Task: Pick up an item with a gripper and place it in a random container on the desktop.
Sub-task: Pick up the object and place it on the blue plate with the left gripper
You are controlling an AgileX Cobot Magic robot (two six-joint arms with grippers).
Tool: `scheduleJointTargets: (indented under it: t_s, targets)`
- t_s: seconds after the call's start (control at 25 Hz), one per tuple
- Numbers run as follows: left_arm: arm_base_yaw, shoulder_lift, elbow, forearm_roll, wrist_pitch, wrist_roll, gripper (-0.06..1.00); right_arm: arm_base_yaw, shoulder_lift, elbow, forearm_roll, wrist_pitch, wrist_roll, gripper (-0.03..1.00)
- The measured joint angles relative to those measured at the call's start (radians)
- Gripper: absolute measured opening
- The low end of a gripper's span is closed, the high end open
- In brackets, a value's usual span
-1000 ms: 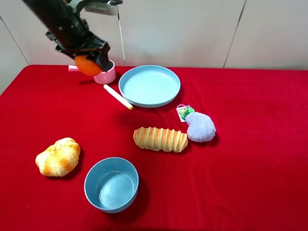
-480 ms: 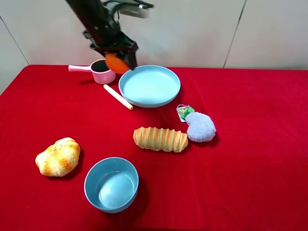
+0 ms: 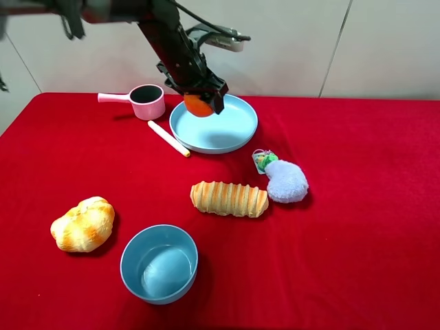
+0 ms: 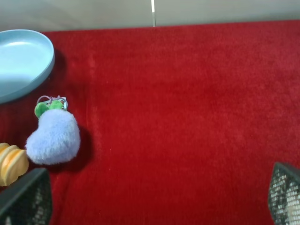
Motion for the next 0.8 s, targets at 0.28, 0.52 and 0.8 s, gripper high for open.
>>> scheduleJointTargets:
  t_s: [0.28,0.52,0.8]
  targets:
    - [0.0,0.061,-0.008,0.011,-0.143,0.0,0.72,0.0,0.0,0.0,0.0,0.0,0.0,0.69]
    - [0.0,0.103,-0.009,0.014,-0.23,0.0,0.72,0.0,0.0,0.0,0.0,0.0,0.0,0.69]
    - [0.0,0.131,-0.009,0.015,-0.253,0.0,0.72,0.0,0.0,0.0,0.0,0.0,0.0,0.69]
